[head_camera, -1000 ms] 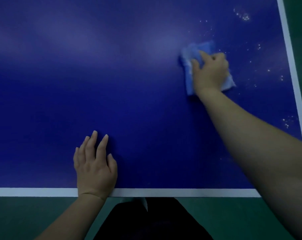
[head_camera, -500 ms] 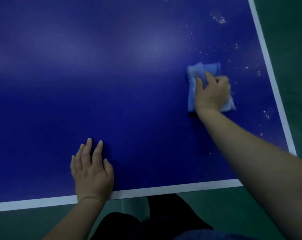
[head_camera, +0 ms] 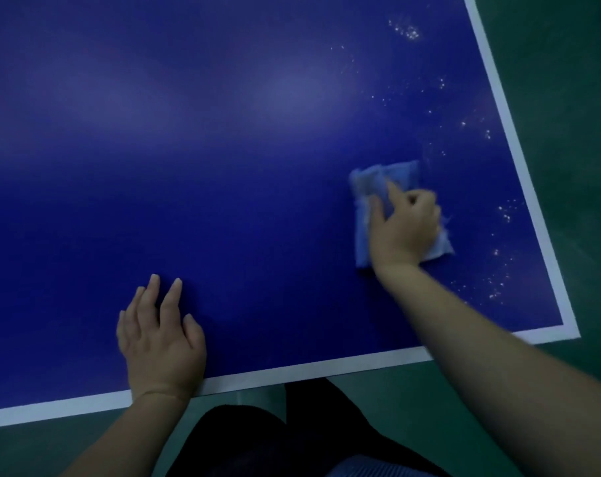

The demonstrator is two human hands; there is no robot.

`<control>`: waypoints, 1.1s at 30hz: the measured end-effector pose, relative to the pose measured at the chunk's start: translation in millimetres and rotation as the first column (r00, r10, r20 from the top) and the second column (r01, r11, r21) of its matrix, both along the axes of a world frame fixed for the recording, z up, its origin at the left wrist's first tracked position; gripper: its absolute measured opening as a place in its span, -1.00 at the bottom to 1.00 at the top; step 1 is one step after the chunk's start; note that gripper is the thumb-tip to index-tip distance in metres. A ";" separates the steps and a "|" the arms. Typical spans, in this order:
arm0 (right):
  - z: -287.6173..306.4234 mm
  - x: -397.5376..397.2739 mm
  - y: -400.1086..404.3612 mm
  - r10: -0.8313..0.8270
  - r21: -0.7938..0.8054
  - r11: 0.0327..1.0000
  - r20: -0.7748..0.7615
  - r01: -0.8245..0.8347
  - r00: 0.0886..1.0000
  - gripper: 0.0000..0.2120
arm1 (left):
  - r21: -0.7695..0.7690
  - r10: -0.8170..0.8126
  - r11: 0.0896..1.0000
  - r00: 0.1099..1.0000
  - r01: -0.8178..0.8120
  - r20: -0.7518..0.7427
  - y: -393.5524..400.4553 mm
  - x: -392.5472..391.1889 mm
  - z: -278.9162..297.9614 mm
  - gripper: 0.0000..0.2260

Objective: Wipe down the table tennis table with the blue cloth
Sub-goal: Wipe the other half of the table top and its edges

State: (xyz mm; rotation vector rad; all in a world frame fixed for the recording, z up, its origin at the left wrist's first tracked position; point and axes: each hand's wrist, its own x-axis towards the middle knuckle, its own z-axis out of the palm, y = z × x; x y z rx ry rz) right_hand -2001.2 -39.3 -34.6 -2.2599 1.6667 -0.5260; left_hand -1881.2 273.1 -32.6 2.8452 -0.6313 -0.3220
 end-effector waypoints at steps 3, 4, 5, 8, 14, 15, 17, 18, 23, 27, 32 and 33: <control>2.8 13.6 28.1 0.496 -0.012 0.868 0.015 -0.496 0.868 -0.68 | 0.002 0.004 1.000 1.000 -0.004 -0.001 1.0 0.4 0.2 -0.49; 4.9 24.6 14.4 0.578 -0.029 0.816 -0.010 -0.578 0.816 -0.68 | -0.002 0.005 1.000 1.000 -0.005 -0.002 0.6 0.2 0.5 -0.49; 7.0 34.1 -3.8 0.587 -0.034 0.808 -0.043 -0.588 0.809 -0.67 | -0.004 0.007 1.000 1.000 -0.007 -0.003 0.3 -0.1 0.9 -0.49; 1.4 25.8 -57.0 0.274 -0.018 0.961 -0.057 -0.275 0.960 -0.67 | -0.003 0.005 1.000 1.000 -0.005 0.001 -0.4 -0.2 1.5 -0.49; 1.5 -5.8 59.0 0.306 -0.010 0.952 0.059 -0.306 0.950 -0.74 | 0.003 0.005 1.000 1.000 -0.005 0.016 0.5 -0.5 0.0 -0.49; 2.0 3.8 72.5 0.494 -0.014 0.869 0.064 -0.495 0.867 -0.74 | 0.003 0.005 1.000 1.000 -0.005 0.017 0.8 -0.5 -0.1 -0.49; 7.5 30.4 63.0 0.715 -0.047 0.699 0.025 -0.714 0.699 -0.72 | 0.003 0.004 1.000 1.000 -0.004 0.015 0.9 -0.2 0.1 -0.49; 9.6 41.7 48.4 0.719 -0.051 0.694 -0.003 -0.719 0.695 -0.70 | 0.002 0.004 1.000 1.000 -0.004 0.014 1.3 -0.2 0.1 -0.49; -0.4 15.2 -5.6 0.179 -0.045 0.982 -0.064 -0.182 0.982 -0.65 | -0.006 -0.003 1.000 1.000 0.003 0.029 3.9 0.1 -2.3 -0.50; 5.8 2.4 82.5 0.576 -0.017 0.817 0.064 -0.576 0.815 -0.71 | -0.015 0.002 1.000 1.000 -0.002 0.031 4.4 0.5 -4.1 -0.49; 11.2 -35.9 105.6 0.901 -0.014 0.433 0.050 -0.901 0.432 -0.73 | -0.017 -0.013 1.000 0.999 0.013 0.038 6.5 0.5 -6.2 -0.49; 9.9 -40.2 90.3 0.869 -0.033 0.494 0.042 -0.869 0.492 -0.74 | -0.017 -0.015 1.000 0.999 0.015 0.038 7.3 0.9 -6.9 -0.50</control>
